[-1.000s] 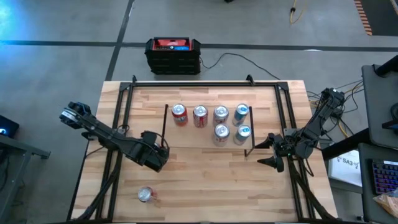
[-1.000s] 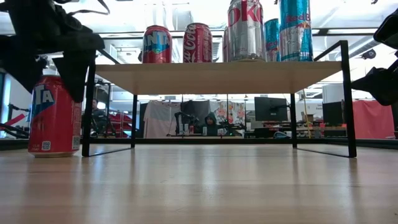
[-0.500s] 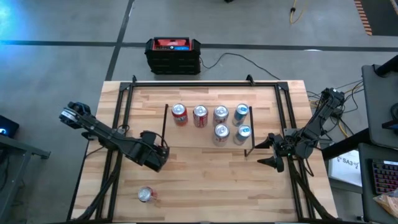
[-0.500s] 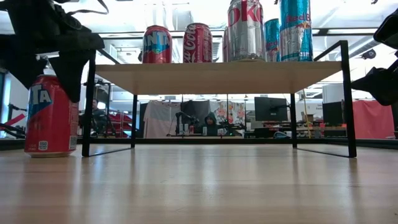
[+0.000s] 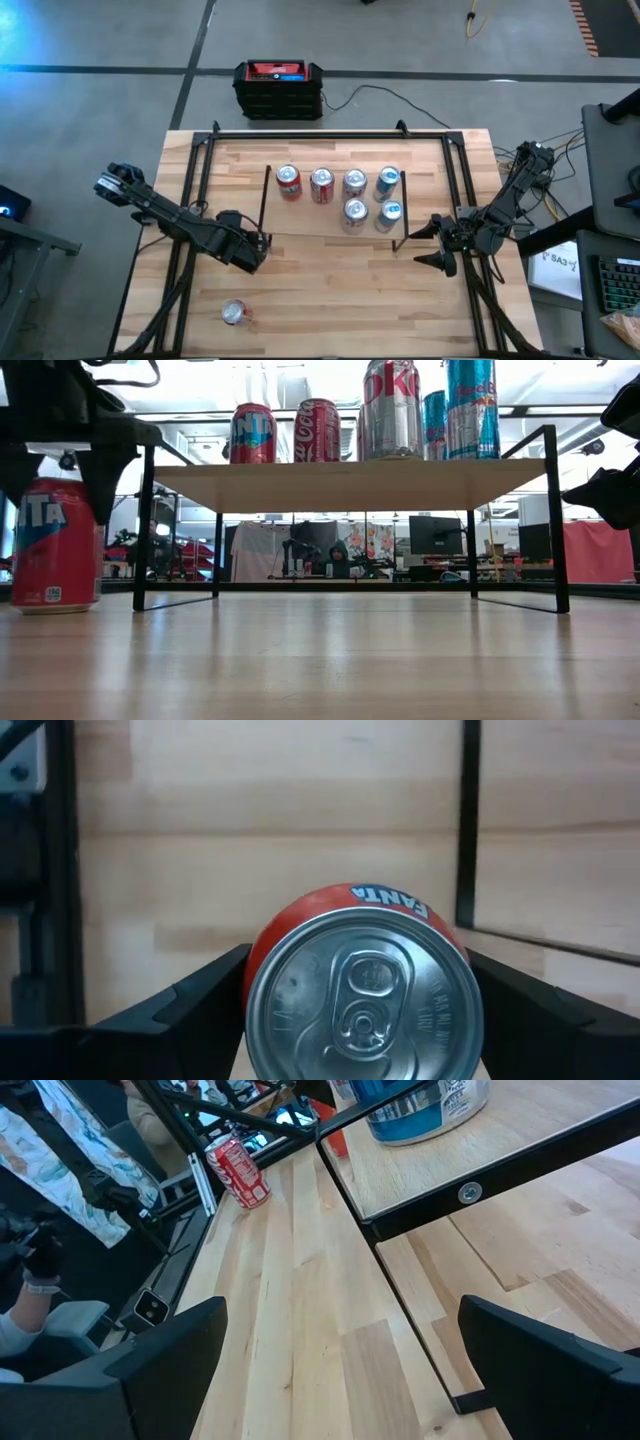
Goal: Place canned beverage on shelf
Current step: Put the red soda can on the shelf aligned with the other red soda can
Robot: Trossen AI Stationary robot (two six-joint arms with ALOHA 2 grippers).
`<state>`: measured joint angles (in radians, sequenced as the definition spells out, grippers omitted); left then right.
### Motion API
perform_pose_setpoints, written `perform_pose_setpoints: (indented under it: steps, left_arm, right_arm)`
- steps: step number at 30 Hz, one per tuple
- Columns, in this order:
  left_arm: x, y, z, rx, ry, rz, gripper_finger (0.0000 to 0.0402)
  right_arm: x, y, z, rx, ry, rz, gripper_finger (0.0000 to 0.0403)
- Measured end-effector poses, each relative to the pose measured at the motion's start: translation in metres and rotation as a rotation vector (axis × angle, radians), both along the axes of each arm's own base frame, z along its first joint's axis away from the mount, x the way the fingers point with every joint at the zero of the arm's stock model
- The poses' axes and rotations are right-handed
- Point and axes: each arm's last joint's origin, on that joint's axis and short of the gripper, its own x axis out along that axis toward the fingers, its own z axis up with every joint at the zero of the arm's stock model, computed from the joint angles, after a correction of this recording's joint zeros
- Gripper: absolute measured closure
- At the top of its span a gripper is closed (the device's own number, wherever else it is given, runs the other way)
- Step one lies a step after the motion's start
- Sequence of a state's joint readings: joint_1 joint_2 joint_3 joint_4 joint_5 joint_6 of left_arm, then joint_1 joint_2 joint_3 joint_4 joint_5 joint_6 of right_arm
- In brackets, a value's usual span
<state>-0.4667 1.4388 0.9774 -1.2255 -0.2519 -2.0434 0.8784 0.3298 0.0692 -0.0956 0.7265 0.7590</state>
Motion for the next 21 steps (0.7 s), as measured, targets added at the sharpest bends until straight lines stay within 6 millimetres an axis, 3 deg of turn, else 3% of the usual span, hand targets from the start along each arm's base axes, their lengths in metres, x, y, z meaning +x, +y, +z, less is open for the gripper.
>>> perform_pose_setpoints:
  steps: [9, 21]
  left_arm:
    - [-0.0020, -0.0042, 0.0078, -0.119, 0.066, 0.139, 0.0100]
    - [0.0004, -0.0063, 0.0080, -0.134, 0.013, 0.255, 0.0100]
  right_arm:
    - [0.0000, 0.0000, 0.0000, 0.000, 0.000, 0.000, 0.0019]
    - [0.0000, 0.0000, 0.0000, 0.000, 0.000, 0.000, 0.0019]
